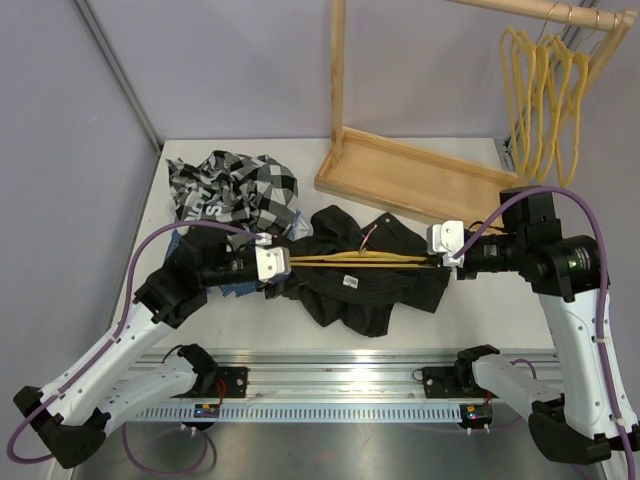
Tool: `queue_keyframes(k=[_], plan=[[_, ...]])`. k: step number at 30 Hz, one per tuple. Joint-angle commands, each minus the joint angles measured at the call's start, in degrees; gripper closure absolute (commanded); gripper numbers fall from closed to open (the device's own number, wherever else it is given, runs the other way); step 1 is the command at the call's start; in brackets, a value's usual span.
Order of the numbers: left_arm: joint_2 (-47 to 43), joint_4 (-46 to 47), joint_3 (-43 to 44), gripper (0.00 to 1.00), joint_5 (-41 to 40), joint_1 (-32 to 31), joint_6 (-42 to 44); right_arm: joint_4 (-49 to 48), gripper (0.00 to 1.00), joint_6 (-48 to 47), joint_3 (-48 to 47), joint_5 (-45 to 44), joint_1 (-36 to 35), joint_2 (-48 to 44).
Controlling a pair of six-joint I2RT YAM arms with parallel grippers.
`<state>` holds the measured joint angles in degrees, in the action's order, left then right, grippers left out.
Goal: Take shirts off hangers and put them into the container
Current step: Pass the hanger from the right arm to the left
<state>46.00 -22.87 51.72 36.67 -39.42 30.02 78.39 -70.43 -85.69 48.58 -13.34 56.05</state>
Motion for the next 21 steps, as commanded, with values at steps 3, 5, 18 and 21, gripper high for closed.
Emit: queue_keyframes(k=[3,5,18,21], plan=[[-0.47,2.66,1.1,0.38,-3.53,0.04,1.09,14.34,1.0,-0.85,0.26,3.37,0.07,-0.33],[-0.73,2.57,1.1,0.47,-3.71,0.04,1.27,14.16,1.0,-0.67,0.35,3.45,-0.01,-0.33],[-4.78,1.7,-0.4,1.0,-2.3,0.04,-1.36,10.57,0.96,2.31,1.4,2.75,0.07,-0.59],[-4.95,0.38,0.83,1.0,-2.56,0.04,-6.62,6.01,0.78,6.79,2.37,1.35,0.07,-1.03]])
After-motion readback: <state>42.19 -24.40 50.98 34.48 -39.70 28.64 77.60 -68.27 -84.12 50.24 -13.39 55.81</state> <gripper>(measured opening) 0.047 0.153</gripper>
